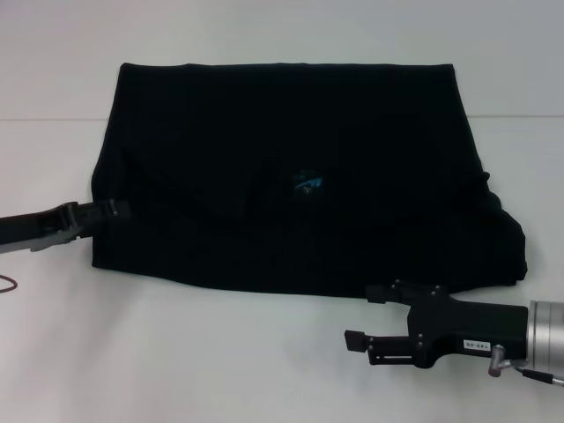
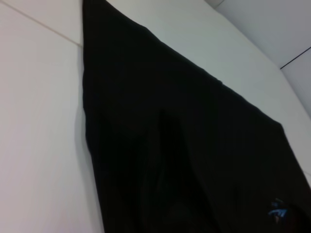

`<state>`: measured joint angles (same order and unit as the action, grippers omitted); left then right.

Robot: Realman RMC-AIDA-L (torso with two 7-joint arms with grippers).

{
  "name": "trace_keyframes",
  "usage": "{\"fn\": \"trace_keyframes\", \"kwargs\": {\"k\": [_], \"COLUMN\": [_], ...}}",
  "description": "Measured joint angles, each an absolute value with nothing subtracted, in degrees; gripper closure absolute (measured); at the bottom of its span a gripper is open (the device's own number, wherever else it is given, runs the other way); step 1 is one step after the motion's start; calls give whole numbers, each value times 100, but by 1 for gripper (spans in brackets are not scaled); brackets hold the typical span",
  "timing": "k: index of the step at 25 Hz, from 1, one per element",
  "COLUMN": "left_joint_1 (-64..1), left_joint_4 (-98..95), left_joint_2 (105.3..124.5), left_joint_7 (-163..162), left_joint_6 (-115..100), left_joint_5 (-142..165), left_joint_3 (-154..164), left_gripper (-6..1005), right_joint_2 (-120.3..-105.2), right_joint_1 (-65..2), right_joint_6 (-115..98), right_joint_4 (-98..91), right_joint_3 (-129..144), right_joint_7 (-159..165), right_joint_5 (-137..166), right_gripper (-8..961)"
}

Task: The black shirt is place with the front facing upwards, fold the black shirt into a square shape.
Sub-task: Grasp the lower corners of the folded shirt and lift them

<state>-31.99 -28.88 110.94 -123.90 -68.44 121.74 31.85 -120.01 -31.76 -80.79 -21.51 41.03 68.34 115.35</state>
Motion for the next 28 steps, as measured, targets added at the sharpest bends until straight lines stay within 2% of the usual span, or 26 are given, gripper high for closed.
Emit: {"fn": "trace_keyframes", "kwargs": {"k": [5,14,22,28], "left_joint_1": [-3200,-3202,-3165,-3178], "left_joint_4": [-2906,-2923,-3079,-3079], "left_joint_2": [11188,11205,11201,11198], "left_joint_7": [-12375,-12394,-12378,-12378], "left_joint_6": [-6735,-6806,-6834,-6826], "left_joint_5": [12180,12182,12265,12358], "left_joint_3": [3304,3749,3913,3918], "left_gripper": [103,108,208,399], "right_joint_2": [-12004,-12005,-12005,-12005], "right_joint_1": [-3173,-3182,-3186,-3182], "right_joint_6": [-8072,-8073,-8076,-8074], "right_joint_4": [-2128,-2065,-2065,-2065], "right_joint_3": [4124,4103,4072,4072], "right_joint_7": [6832,6844,6882,6889], "right_joint_5": [11505,11487,11476,11400], "right_gripper": [27,26,27,26]}}
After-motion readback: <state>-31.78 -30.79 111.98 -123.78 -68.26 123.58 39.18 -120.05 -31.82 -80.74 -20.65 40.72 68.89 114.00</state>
